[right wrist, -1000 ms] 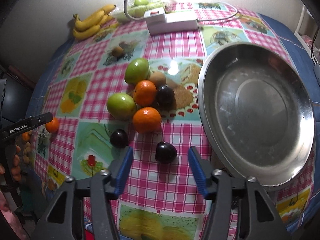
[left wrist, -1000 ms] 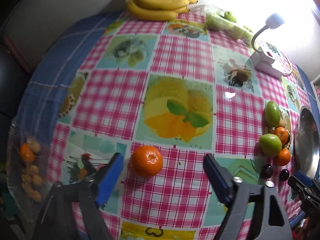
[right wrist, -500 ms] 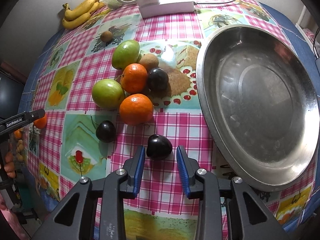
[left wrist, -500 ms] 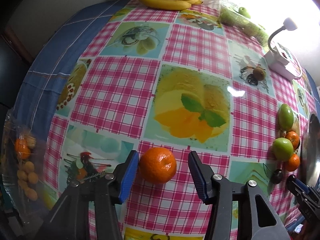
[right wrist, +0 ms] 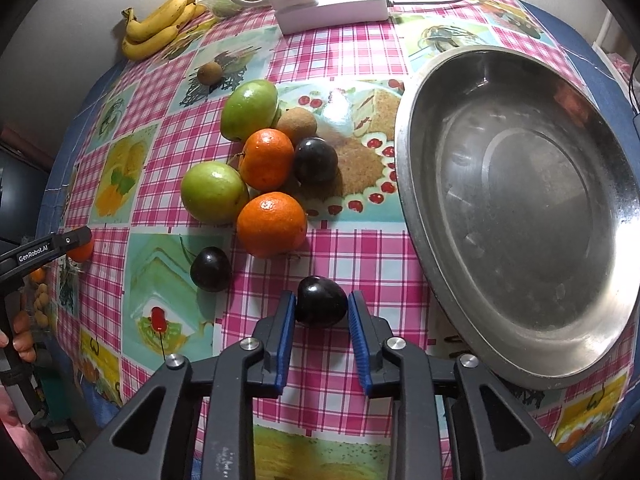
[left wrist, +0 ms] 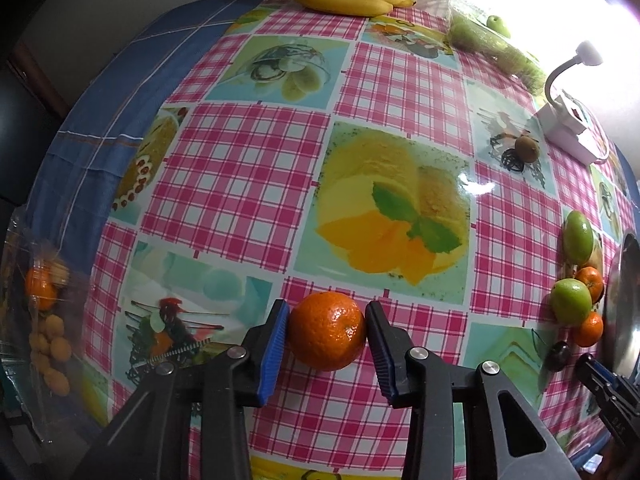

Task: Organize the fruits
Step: 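Grasp a tangerine with the left tool while the right tool grasps a dark plum, then carry the tangerine and plum into the steel bowl and open both tools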

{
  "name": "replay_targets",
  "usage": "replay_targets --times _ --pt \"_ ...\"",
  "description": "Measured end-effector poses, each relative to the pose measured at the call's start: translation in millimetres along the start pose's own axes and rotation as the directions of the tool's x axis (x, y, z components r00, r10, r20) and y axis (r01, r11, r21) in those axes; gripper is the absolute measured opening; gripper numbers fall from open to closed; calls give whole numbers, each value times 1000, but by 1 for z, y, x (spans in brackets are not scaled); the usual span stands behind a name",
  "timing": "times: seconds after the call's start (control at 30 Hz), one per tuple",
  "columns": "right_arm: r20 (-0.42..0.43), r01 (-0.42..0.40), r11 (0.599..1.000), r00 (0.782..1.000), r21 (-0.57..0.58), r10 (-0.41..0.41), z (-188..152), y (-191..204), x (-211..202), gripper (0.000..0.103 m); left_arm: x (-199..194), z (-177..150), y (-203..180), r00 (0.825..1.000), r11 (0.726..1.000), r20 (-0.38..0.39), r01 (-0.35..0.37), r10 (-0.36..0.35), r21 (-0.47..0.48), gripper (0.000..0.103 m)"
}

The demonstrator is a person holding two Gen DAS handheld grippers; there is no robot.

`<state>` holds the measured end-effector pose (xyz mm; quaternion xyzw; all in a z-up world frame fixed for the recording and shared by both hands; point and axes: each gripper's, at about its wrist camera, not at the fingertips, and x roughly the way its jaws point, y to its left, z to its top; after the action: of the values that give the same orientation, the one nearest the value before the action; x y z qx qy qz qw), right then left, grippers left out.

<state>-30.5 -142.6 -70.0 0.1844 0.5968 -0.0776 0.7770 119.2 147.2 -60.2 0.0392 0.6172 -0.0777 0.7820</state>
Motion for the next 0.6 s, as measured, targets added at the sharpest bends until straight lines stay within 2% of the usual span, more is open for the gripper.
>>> replay_targets --times 0.2,0.37,0.6 --pt "7 -7 1000 1000 5 6 -2 1 -1 27 -14 -1 -10 1000 1000 8 -2 2 3 42" --pt "61 -42 999 997 24 41 -2 -1 -21 27 -27 0 -24 1000 1000 21 12 -12 2 42" --pt "120 -11 997 993 73 2 8 -14 -44 27 -44 7 -71 998 999 41 47 -47 24 41"
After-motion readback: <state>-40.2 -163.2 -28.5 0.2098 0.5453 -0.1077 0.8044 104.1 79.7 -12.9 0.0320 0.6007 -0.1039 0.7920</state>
